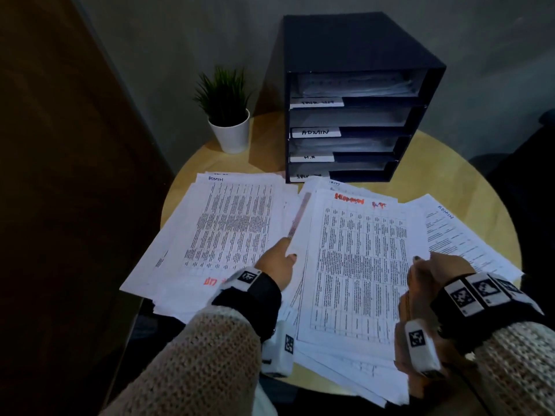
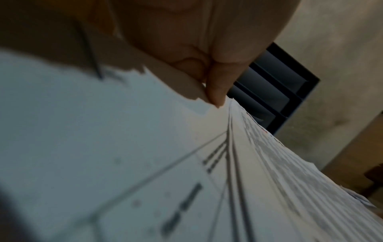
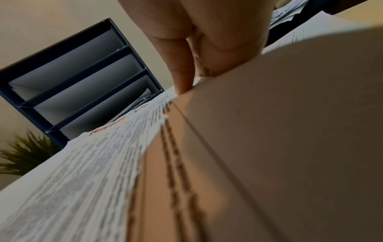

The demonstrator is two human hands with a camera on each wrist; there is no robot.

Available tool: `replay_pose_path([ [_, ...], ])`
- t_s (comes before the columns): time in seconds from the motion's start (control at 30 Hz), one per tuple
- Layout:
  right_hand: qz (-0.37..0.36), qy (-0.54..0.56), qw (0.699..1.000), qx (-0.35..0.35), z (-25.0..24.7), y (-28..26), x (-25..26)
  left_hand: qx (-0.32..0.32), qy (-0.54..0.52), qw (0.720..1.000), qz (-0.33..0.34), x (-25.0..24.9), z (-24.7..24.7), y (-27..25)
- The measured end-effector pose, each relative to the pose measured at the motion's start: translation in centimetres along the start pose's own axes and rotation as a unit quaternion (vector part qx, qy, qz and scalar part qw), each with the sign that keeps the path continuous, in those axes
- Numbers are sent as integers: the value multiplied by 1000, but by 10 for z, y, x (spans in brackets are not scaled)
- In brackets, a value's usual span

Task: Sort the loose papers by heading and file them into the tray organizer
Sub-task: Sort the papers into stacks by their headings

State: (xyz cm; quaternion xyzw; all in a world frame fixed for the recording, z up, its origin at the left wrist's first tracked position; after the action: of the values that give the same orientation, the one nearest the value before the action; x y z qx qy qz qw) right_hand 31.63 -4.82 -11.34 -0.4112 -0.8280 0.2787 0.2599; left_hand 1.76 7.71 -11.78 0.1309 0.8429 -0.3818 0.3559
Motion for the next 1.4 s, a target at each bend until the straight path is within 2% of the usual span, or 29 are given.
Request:
replay_pose_path([
  [0.27,1,11,1000,-8,-9,9,-19,24,-19,997,71,-54,25,-2],
  [0.33,0,20,1000,-12,-9,11,-22,25,-3,998,54,-52,23,2],
  [0.43,-4,25,1000,-11,-9,12,-23,18,27,999,-8,-34,17,14],
  [0.5,-4,22,1000,-6,-8,12,-22,-6,32,998,-44,-29,12,15],
  [0.57,-3,19,1000,-2,-7,14,-22,-25,14,999,-24,-34,7,10],
  [0.6,-1,18,1000,-3,-7,15,-23,-49,-17,999,-10,-35,-1,5],
  [0.67,-1,13,1000,-4,-7,14,-23,-158,-51,986,15,-29,-34,-5],
  [0.7,-2,10,1000,-4,-7,14,-23,-194,-23,981,-3,-20,-50,-8],
  [0.73,-3,7,1000,-5,-7,14,-22,-201,16,979,-42,-6,-61,-7],
  [0.8,-8,11,1000,-4,-8,15,-21,-159,81,972,-154,25,-72,-2],
  [0.83,-8,16,1000,-2,-8,15,-21,-124,93,970,-186,35,-70,-1],
  [0.97,-18,47,999,-10,-12,13,-20,-28,151,977,-149,20,-45,-3],
  [1.1,-27,56,998,-9,-9,10,-14,-13,181,979,-94,10,-18,-8],
  [1.17,-32,73,997,-5,-6,10,-12,-61,132,987,-62,11,-28,-14],
  [1.23,-38,88,995,-6,-6,11,-10,-134,85,985,-72,22,-58,-21],
  [1.3,-42,89,995,-10,-6,10,-9,-203,62,967,-141,49,-93,-32],
  [1.4,-43,87,995,-12,-6,11,-9,-241,62,929,-275,95,-124,-50],
])
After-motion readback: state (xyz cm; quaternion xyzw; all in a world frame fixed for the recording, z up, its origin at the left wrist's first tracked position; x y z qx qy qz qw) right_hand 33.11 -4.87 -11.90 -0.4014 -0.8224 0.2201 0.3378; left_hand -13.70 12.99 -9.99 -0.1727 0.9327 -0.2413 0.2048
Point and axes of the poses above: each hand's wrist, its own y-axis towards the middle knuckle, its own z-axis out of the palm, x = y × z, the point moved 9 cm from there along y, towards the middle knuckle, and after that the axes turned 12 degrees about x, right-handed, at the moved point
